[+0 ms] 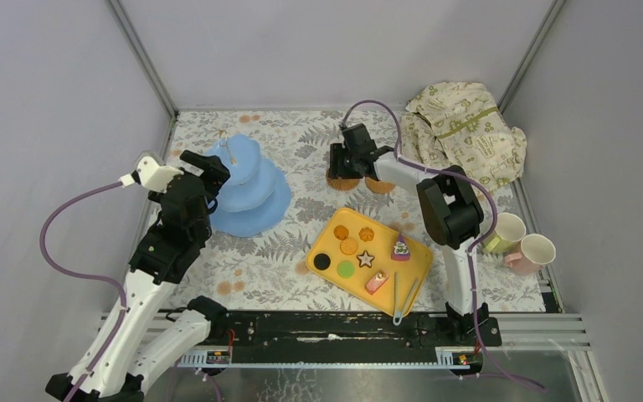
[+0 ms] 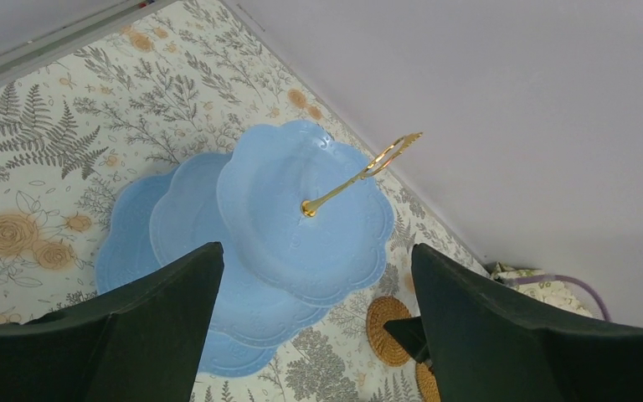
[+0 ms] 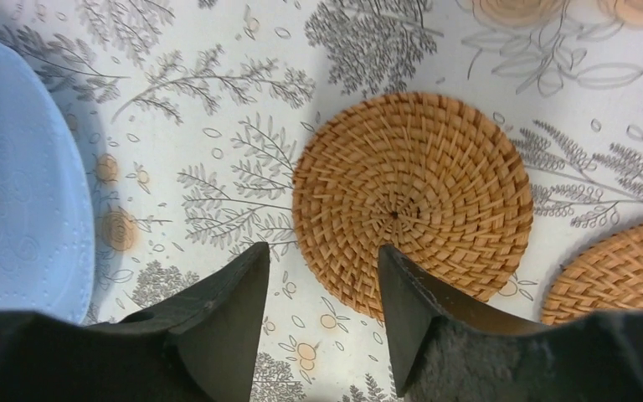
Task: Serve the afternoon tea
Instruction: Move the coaster to the center of the board, then adjust the tray at the center of the board.
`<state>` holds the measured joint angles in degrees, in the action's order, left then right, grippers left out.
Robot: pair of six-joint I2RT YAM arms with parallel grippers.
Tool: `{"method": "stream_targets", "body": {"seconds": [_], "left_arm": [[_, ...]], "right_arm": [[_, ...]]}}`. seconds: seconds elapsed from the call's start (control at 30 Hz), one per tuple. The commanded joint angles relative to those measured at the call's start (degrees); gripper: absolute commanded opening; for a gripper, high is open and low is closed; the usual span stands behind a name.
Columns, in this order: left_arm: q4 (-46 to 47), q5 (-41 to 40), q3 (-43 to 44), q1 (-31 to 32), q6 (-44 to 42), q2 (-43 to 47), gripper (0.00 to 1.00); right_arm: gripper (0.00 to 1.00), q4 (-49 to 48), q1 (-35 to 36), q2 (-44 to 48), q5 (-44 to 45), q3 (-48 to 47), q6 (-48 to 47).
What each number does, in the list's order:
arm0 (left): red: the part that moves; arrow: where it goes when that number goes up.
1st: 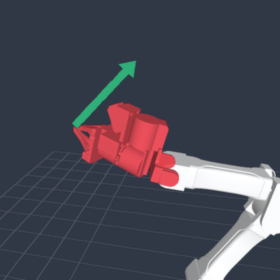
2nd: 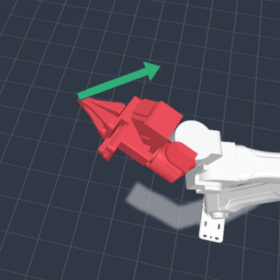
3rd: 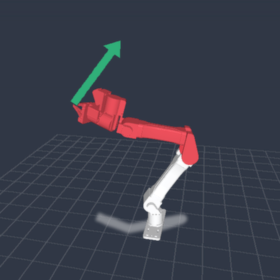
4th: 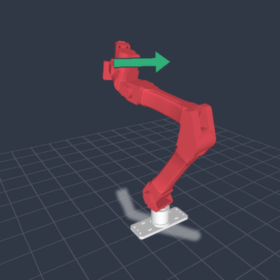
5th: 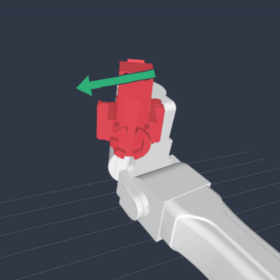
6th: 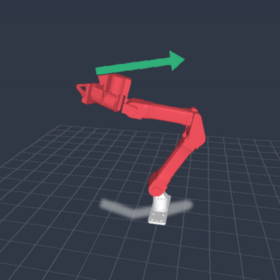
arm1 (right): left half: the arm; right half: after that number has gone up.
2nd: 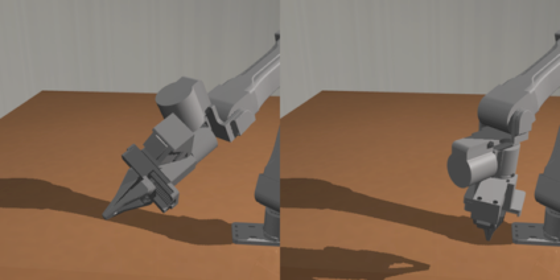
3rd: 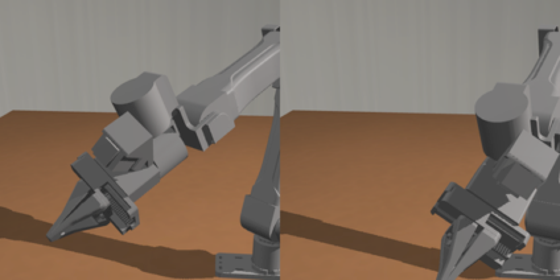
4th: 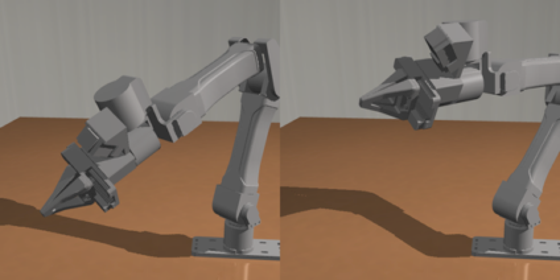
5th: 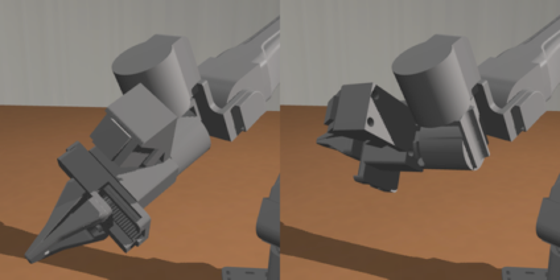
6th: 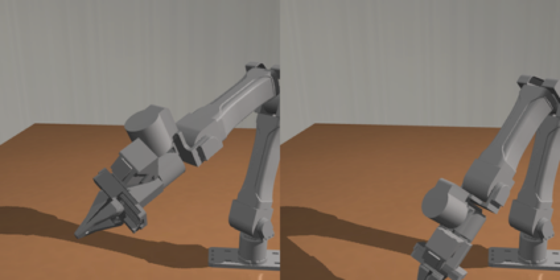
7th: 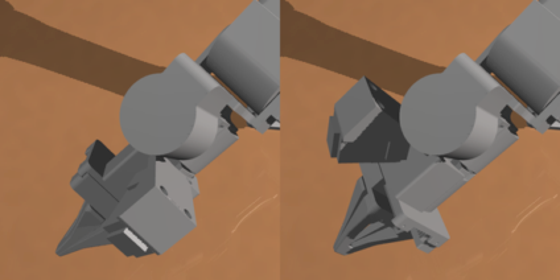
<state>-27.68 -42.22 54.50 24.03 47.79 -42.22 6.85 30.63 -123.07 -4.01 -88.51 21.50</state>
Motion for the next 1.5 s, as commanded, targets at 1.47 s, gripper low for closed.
{"method": "stream_targets", "body": {"seconds": [1.47], "left_arm": [[7.3, 10.4, -2.3, 29.9, -13.3, -33.7, 0.85]], "right_arm": [[0.89, 2.4, 6.9, 59.0, 41.9, 38.6, 1.0]]}}
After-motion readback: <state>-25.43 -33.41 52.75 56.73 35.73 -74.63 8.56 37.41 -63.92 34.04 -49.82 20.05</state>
